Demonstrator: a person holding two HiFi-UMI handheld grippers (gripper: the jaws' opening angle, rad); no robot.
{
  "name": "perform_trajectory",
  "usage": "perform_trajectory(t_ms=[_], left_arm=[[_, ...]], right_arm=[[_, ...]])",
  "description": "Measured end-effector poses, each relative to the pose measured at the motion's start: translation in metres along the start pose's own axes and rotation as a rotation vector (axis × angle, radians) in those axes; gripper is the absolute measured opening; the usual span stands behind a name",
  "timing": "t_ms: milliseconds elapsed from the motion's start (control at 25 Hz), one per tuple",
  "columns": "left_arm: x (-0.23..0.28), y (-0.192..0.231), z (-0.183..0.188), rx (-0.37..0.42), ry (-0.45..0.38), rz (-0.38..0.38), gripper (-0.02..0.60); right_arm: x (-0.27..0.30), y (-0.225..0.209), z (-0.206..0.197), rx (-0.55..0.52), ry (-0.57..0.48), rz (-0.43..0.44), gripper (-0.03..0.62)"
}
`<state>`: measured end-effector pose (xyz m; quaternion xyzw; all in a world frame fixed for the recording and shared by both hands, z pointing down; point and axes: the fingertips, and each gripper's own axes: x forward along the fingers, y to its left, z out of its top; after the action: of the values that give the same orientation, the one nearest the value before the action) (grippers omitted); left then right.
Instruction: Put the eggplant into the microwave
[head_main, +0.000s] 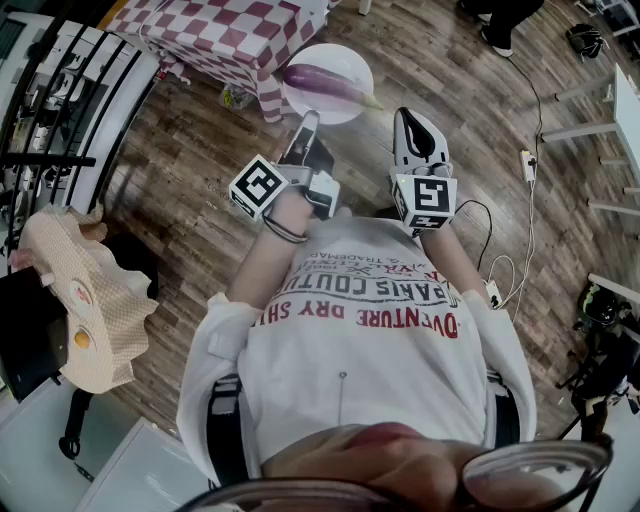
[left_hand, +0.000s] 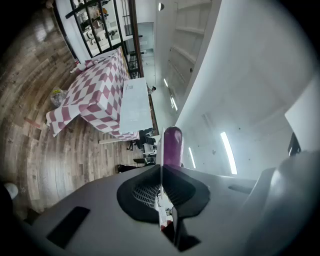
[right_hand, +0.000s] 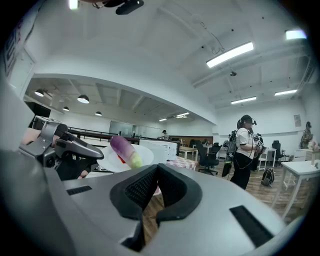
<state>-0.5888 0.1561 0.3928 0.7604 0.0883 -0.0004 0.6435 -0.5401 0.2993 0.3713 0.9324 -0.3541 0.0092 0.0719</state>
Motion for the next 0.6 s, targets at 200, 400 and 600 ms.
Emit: perform_trajectory(t_ms=[200, 400, 600], left_arm=[[0.003, 0.012, 0.002, 0.025, 0.01, 0.05, 0.034], [0.012, 0.017, 0.003, 0.008, 0.014, 0.059, 0.034], [0.028, 0.027, -0.002, -0.022, 0.03, 0.076, 0.034]], right_arm=[[0.002, -0.004, -0.004, -0.011, 0.005, -0.016, 0.026], [0.006, -0.012, -0.009, -0.012, 0.032, -0.03, 0.026], [0.009, -0.026, -0.02, 0.034, 0.058, -0.075, 0.026]])
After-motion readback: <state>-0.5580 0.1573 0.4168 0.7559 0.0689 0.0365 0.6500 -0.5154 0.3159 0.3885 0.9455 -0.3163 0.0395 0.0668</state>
